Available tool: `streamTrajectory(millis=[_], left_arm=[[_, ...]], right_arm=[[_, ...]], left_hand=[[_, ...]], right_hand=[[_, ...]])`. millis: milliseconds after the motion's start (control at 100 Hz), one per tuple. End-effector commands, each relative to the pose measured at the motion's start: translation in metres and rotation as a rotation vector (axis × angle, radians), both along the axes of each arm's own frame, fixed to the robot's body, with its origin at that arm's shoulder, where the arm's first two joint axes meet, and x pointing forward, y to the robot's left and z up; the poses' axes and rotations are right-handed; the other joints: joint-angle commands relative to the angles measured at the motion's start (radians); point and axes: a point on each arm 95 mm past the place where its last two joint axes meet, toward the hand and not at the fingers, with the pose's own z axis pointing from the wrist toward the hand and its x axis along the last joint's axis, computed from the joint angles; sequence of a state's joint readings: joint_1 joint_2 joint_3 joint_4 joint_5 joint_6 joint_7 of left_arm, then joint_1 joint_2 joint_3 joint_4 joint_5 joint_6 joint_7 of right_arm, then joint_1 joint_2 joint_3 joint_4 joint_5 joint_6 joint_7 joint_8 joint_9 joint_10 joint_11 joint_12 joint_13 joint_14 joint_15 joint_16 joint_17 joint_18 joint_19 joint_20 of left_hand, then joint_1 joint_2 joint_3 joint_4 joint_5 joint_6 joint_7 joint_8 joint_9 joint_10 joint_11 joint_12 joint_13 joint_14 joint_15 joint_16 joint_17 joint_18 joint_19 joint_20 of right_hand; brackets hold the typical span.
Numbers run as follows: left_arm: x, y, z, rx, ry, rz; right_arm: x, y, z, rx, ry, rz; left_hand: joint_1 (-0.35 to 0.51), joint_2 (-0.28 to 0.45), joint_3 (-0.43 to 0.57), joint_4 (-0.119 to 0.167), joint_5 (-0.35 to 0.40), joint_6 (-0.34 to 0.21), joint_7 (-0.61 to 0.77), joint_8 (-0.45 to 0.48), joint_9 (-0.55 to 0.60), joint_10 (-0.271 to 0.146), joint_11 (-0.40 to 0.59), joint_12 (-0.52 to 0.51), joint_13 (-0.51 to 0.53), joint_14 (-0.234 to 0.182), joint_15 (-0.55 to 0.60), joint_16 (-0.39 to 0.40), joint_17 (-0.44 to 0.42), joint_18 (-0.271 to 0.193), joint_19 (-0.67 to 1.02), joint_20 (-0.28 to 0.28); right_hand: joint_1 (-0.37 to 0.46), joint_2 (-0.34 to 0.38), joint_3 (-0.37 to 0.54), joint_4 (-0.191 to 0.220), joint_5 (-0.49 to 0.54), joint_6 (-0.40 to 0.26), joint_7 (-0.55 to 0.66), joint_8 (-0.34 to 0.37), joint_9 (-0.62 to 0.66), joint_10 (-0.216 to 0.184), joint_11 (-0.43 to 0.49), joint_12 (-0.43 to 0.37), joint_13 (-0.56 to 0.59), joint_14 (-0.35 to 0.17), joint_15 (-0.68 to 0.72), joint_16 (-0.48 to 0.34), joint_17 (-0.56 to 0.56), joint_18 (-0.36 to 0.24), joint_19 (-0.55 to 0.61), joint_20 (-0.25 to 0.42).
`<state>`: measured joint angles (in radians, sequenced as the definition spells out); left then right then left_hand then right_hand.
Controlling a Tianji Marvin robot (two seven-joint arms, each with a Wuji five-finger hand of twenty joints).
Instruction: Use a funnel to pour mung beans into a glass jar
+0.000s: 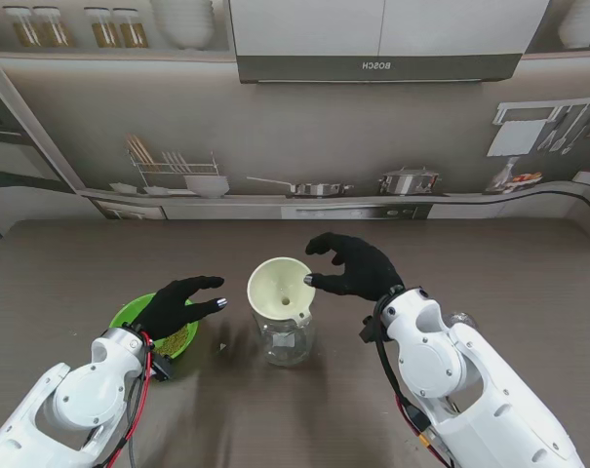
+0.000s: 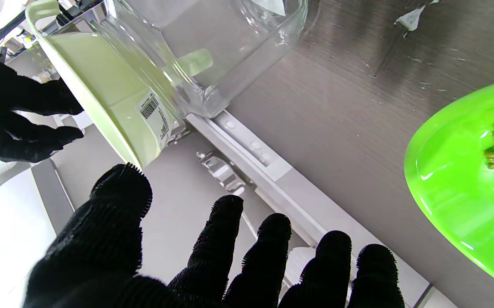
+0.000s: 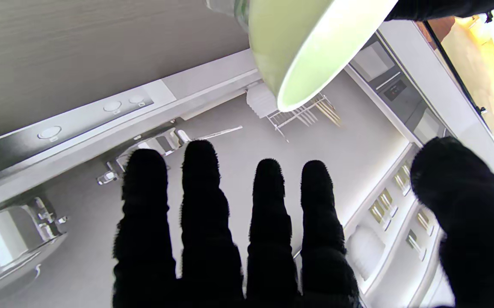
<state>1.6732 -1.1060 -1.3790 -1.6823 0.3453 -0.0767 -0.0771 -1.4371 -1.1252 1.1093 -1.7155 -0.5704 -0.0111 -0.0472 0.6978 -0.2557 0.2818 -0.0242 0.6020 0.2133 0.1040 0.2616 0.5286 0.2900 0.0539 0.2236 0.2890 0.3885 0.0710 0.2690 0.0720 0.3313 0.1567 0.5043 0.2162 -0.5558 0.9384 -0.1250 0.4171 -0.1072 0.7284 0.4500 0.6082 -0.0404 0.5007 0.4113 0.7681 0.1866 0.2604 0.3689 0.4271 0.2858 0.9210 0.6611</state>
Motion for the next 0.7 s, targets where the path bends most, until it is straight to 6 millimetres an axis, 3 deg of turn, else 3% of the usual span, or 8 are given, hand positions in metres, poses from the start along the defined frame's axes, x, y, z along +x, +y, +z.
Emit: streamTrajectory(millis=[0, 130, 420, 690], left_arm=[[0.000, -0.003, -0.002, -0.001, 0.016, -0.017], [0.000, -0.005, -0.002, 0.005, 0.014, -0.024], [0.003, -0.005, 0.003, 0.017, -0.009, -0.025], [0.005, 0.011, 0.012, 0.067, -0.018, 0.005]], right_arm=[[-0.007, 0.002, -0.010, 0.005, 0.015, 0.007], [-0.011, 0.000, -0.018, 0.039, -0.004, -0.010], [-0.016, -0.003, -0.015, 0.033, -0.027, 0.022], [-0.028, 0.002, -0.005, 0.038, -0.079, 0.054]], left_hand=[[0.021, 0.044, -0.022, 0.005, 0.005, 0.001, -0.002, -0.001, 0.018, -0.001, -0.002, 0.005, 0.006, -0.004, 0.005, 0.007, 0.004, -0.001, 0.007, 0.013], [0.022, 0.043, -0.021, 0.005, 0.006, 0.002, -0.001, -0.001, 0.018, 0.000, -0.001, 0.005, 0.007, -0.004, 0.005, 0.007, 0.005, 0.002, 0.007, 0.013], [0.025, 0.042, -0.015, 0.005, 0.003, 0.000, -0.003, -0.002, 0.016, 0.000, -0.002, 0.005, 0.007, -0.007, 0.006, 0.007, 0.007, 0.003, 0.007, 0.013], [0.029, 0.040, -0.004, 0.005, 0.007, 0.002, -0.001, -0.002, 0.018, 0.000, -0.001, 0.005, 0.009, -0.006, 0.008, 0.008, 0.010, 0.003, 0.008, 0.013]], right_hand=[[-0.012, -0.010, -0.035, 0.030, 0.025, -0.026, -0.015, 0.006, 0.022, -0.029, -0.010, -0.014, -0.002, 0.004, -0.016, -0.016, 0.006, 0.037, -0.010, -0.013], [-0.001, -0.039, -0.013, 0.027, 0.076, -0.008, -0.005, 0.012, 0.076, -0.012, -0.009, -0.013, 0.031, 0.008, -0.002, -0.010, 0.026, 0.052, -0.004, -0.009], [-0.009, -0.031, -0.014, 0.023, 0.059, -0.017, -0.014, 0.013, 0.059, -0.018, -0.021, -0.013, 0.026, -0.003, -0.008, -0.011, 0.026, 0.039, -0.007, -0.008], [-0.017, -0.016, -0.037, 0.025, 0.055, -0.019, -0.026, 0.011, 0.053, -0.020, -0.026, -0.012, 0.023, -0.017, -0.013, -0.012, 0.022, 0.030, -0.010, -0.007]])
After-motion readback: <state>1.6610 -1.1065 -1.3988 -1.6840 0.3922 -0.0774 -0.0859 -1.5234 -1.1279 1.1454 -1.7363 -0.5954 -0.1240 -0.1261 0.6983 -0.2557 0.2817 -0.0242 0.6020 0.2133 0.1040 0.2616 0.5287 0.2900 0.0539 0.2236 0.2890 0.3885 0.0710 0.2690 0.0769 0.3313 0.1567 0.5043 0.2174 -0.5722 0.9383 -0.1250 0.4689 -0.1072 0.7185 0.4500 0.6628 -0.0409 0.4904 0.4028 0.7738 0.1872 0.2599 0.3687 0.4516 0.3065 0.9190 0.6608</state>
